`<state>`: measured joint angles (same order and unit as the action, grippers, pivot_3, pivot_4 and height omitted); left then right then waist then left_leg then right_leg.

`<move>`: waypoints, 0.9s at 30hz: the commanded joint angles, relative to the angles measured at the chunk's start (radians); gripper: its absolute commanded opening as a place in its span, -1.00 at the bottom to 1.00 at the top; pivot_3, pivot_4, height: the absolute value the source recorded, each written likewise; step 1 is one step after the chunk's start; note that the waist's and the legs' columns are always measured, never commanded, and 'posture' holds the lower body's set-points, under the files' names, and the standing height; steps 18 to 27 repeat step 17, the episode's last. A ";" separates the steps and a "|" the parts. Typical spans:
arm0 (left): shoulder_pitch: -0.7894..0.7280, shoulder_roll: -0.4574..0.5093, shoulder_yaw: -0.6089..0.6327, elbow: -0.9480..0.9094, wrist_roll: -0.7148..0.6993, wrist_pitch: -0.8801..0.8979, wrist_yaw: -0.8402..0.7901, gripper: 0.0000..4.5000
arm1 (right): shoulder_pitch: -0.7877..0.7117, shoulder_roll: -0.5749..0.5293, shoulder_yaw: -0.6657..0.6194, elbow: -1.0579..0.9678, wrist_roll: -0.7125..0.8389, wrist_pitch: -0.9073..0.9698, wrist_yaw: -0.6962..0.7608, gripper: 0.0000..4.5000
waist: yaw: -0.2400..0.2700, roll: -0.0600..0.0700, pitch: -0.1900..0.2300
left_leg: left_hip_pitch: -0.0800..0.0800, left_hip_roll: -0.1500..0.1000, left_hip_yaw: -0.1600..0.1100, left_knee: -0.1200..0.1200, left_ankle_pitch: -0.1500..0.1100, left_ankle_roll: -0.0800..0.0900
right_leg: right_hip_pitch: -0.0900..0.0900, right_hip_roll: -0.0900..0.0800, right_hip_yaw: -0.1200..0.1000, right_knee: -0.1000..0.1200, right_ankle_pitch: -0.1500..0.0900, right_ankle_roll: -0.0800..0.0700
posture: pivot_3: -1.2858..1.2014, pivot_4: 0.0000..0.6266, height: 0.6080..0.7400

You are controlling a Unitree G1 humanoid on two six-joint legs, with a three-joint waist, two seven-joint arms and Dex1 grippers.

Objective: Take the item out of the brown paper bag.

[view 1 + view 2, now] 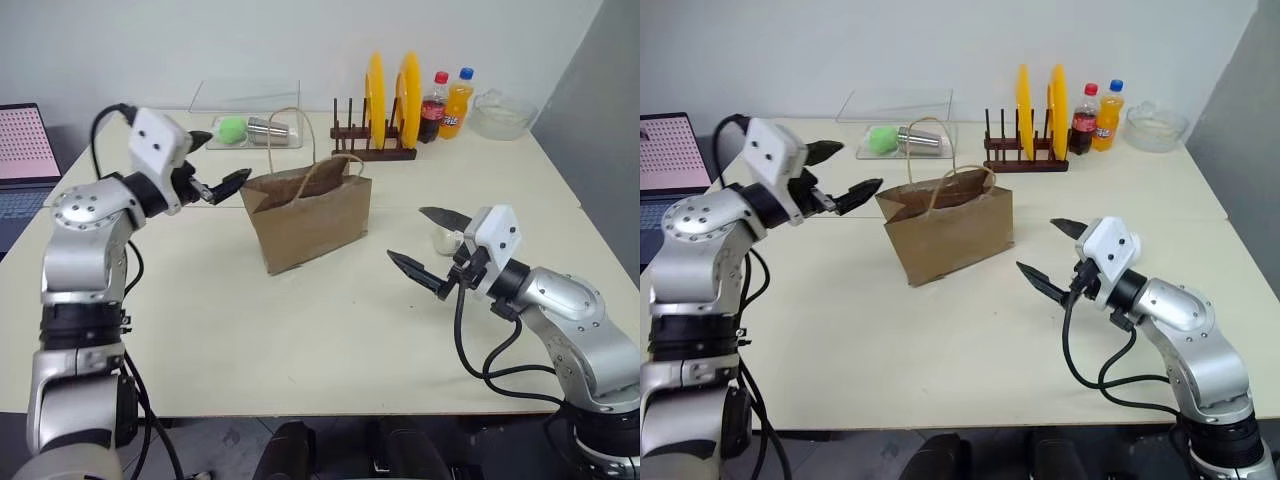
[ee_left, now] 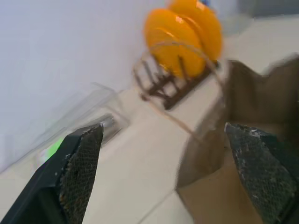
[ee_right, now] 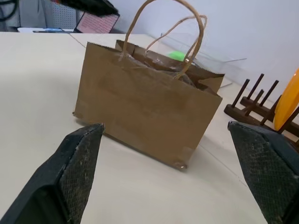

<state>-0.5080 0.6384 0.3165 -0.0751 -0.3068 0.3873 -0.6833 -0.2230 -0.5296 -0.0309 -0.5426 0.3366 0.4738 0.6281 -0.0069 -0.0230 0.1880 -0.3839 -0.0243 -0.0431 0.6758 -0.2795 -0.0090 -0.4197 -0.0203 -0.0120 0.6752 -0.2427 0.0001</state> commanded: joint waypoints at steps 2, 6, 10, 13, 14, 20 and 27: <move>0.261 -0.180 0.039 -0.319 -0.034 0.086 0.221 0.94 | 0.054 0.064 0.005 0.004 -0.047 -0.098 -0.073 1.00 | 0.004 -0.001 0.000 | 0.000 0.000 0.000 0.000 0.000 0.000 | 0.000 0.000 0.000 0.000 0.000 0.000 | 0.03 -0.52 1.00; 0.437 -0.258 -0.025 -0.401 0.048 0.092 0.327 0.94 | 0.148 0.171 0.007 0.041 -0.070 -0.249 -0.127 1.00 | 0.009 -0.003 -0.001 | 0.000 0.000 -0.002 0.000 0.000 0.000 | 0.000 0.001 -0.002 0.000 0.000 0.000 | 0.03 -0.52 1.00; 0.549 -0.306 -0.069 -0.419 0.109 0.002 0.374 0.94 | 0.266 0.243 -0.001 0.059 -0.062 -0.326 -0.145 1.00 | 0.008 -0.002 -0.002 | 0.004 0.000 -0.002 0.000 0.000 0.000 | 0.005 0.001 -0.001 -0.001 0.000 0.000 | 0.03 -0.52 1.00; 0.577 -0.317 -0.095 -0.414 0.131 -0.060 0.379 0.94 | 0.294 0.262 -0.007 0.121 -0.107 -0.407 -0.169 1.00 | 0.008 -0.002 -0.002 | 0.004 0.000 -0.002 0.000 0.000 0.000 | 0.005 0.001 -0.001 -0.001 0.000 0.000 | 0.03 -0.52 1.00; 0.581 -0.320 -0.103 -0.408 0.142 -0.075 0.384 0.94 | 0.297 0.264 -0.006 0.142 -0.116 -0.425 -0.173 1.00 | 0.008 -0.002 -0.002 | 0.004 0.000 -0.002 0.000 0.000 0.000 | 0.005 0.001 -0.001 -0.001 0.000 0.000 | 0.03 -0.52 1.00; 0.582 -0.316 -0.127 -0.385 0.169 -0.128 0.384 0.94 | 0.290 0.266 0.000 0.177 -0.125 -0.452 -0.177 1.00 | 0.007 -0.002 -0.002 | 0.004 0.000 -0.002 0.000 0.000 0.000 | 0.005 0.001 -0.002 -0.001 -0.001 -0.001 | 0.03 -0.52 1.00; 0.582 -0.316 -0.127 -0.385 0.169 -0.128 0.384 0.94 | 0.290 0.266 0.000 0.177 -0.125 -0.452 -0.177 1.00 | 0.007 -0.002 -0.002 | 0.004 0.000 -0.002 0.000 0.000 0.000 | 0.005 0.001 -0.002 -0.001 -0.001 -0.001 | 0.03 -0.52 1.00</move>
